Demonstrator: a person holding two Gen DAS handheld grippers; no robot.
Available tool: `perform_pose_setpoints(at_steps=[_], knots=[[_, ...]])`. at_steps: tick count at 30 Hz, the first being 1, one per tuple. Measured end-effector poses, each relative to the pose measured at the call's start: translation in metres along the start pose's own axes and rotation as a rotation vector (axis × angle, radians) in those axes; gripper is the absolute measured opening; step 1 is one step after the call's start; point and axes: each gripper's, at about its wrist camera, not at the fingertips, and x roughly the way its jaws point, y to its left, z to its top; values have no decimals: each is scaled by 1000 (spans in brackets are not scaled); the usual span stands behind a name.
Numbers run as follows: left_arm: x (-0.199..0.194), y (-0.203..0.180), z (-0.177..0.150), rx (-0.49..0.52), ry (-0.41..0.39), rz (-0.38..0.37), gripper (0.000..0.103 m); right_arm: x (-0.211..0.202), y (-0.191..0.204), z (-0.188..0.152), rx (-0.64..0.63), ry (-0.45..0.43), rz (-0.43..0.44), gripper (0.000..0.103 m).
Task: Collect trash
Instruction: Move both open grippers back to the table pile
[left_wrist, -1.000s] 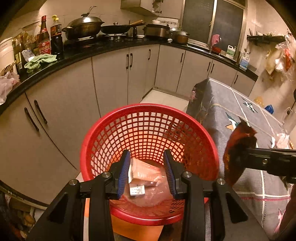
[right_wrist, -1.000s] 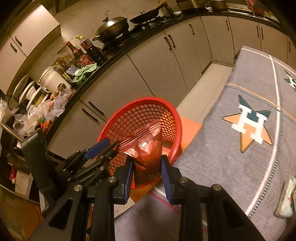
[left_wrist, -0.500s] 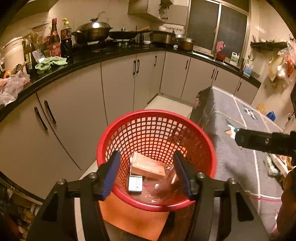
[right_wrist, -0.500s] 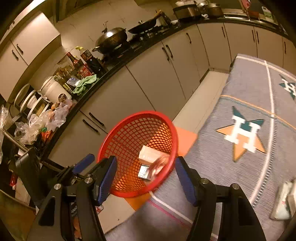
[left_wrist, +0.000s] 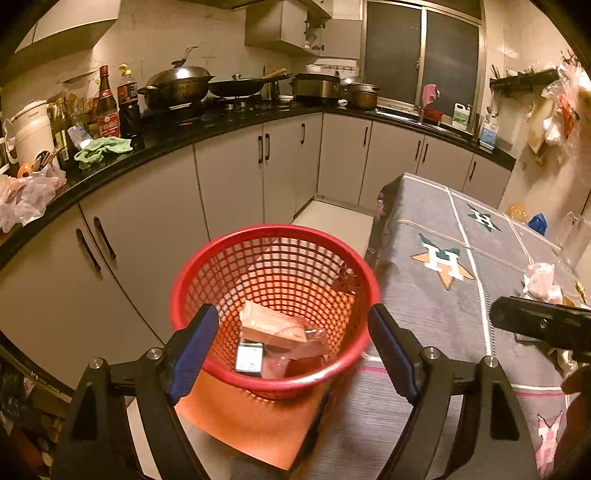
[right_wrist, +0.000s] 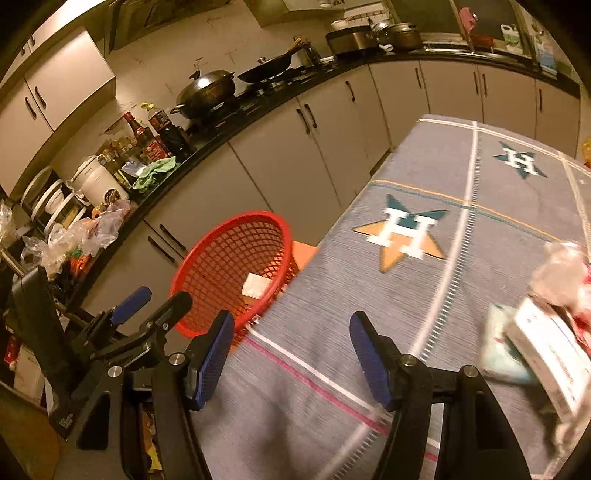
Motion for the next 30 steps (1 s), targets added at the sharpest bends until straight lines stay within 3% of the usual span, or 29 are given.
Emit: perform_pose_setpoints(at_steps=[15, 23, 30], knots=[[-17, -74, -13, 139, -5, -49, 82, -64, -51, -42, 102, -65, 5, 69], [-27, -107, -20, 193, 8, -95, 82, -105, -80, -65, 120, -105, -36, 69], [-30, -143, -31, 247, 34, -157, 83, -157, -123, -89, 197, -180, -127, 69]])
